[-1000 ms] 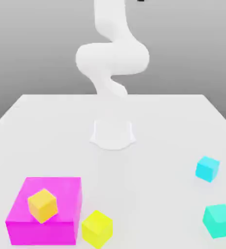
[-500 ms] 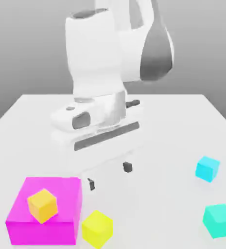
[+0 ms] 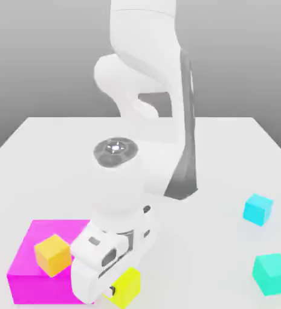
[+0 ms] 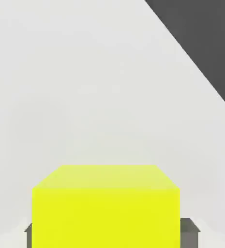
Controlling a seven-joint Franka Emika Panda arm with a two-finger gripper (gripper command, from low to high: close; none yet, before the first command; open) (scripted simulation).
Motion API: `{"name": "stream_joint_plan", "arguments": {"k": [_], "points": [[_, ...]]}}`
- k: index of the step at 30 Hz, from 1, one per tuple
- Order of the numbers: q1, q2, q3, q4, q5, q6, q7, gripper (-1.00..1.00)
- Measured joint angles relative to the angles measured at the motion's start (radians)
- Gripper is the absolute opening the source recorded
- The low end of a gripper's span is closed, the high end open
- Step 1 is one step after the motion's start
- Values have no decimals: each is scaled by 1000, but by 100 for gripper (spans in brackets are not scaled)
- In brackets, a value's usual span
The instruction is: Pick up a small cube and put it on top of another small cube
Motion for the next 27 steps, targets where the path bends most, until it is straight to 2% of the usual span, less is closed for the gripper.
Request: {"name": "stream_joint_plan", "arguments": {"k": [3, 7, 16, 19, 20, 27], "points": [[12, -20, -14, -4, -10, -15, 6, -100], [53, -152, -72, -31, -99, -118, 74, -100], [305, -214, 113, 62, -213, -267, 221, -100], [386, -127, 170, 116, -242, -231, 257, -100], [400, -89, 176, 126, -248, -202, 263, 100], [410, -78, 181, 133, -252, -196, 268, 100]]}}
